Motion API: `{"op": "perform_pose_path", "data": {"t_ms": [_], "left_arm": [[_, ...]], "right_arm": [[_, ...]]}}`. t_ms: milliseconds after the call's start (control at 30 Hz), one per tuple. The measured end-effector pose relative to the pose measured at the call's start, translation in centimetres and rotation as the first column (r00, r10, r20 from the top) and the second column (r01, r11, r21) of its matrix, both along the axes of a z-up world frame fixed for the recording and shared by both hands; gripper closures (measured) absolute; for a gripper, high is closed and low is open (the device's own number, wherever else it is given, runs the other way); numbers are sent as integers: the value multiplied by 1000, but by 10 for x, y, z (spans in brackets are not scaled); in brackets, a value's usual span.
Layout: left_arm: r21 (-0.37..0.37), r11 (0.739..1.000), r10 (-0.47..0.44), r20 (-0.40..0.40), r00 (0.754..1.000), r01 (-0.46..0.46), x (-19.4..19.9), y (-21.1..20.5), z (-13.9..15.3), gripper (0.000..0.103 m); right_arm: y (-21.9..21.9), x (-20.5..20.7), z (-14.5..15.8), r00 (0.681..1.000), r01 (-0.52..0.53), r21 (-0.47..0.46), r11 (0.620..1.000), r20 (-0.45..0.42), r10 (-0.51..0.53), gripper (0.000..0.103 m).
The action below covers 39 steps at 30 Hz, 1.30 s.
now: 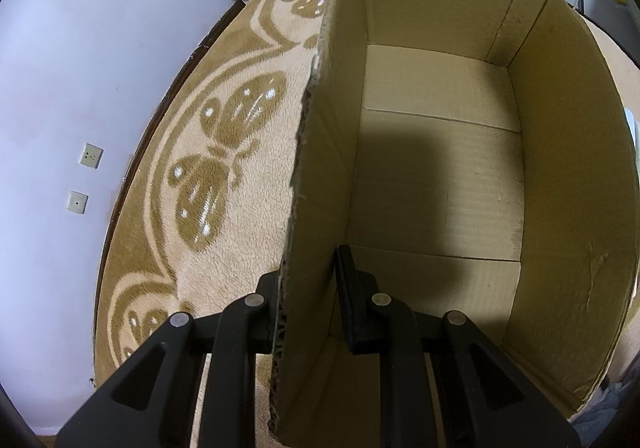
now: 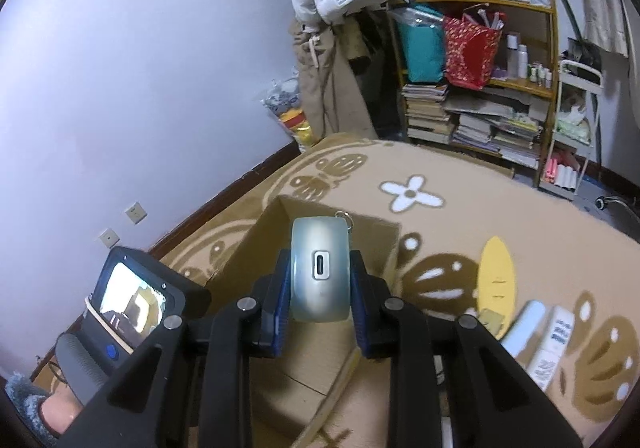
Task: Organize rigid objects
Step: 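Carry the earbud case into the box and open the right gripper, then move the right gripper to the white square charger and grasp it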
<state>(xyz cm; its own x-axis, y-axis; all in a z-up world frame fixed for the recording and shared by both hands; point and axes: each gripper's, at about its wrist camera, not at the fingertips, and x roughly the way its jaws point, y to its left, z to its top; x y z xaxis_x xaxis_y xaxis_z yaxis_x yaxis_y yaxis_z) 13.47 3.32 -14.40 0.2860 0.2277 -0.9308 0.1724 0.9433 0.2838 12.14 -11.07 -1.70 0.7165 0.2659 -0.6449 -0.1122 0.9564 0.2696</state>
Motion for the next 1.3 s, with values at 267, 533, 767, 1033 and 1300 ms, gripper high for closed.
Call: {"op": "perform_pose_path", "data": {"t_ms": [267, 533, 767, 1033, 1300], "left_arm": [[-14, 1000, 9, -3, 1000, -9, 2, 3, 1, 86], [-30, 999, 18, -9, 1000, -18, 3, 4, 1, 86], [-32, 999, 18, -10, 1000, -18, 3, 5, 1, 86], [-35, 999, 15, -6, 1000, -15, 2, 4, 3, 87], [-39, 999, 17, -6, 1000, -18, 2, 6, 2, 87]], "right_arm": [[16, 5, -36, 994, -54, -41, 998, -93, 50, 75], [17, 6, -48, 991, -39, -71, 997, -130, 30, 74], [16, 1, -42, 995, -32, -71, 997, -100, 24, 74], [12, -10, -23, 998, -12, -136, 991, -60, 3, 29], [-20, -18, -11, 997, 54, -126, 991, -53, -61, 5]]}}
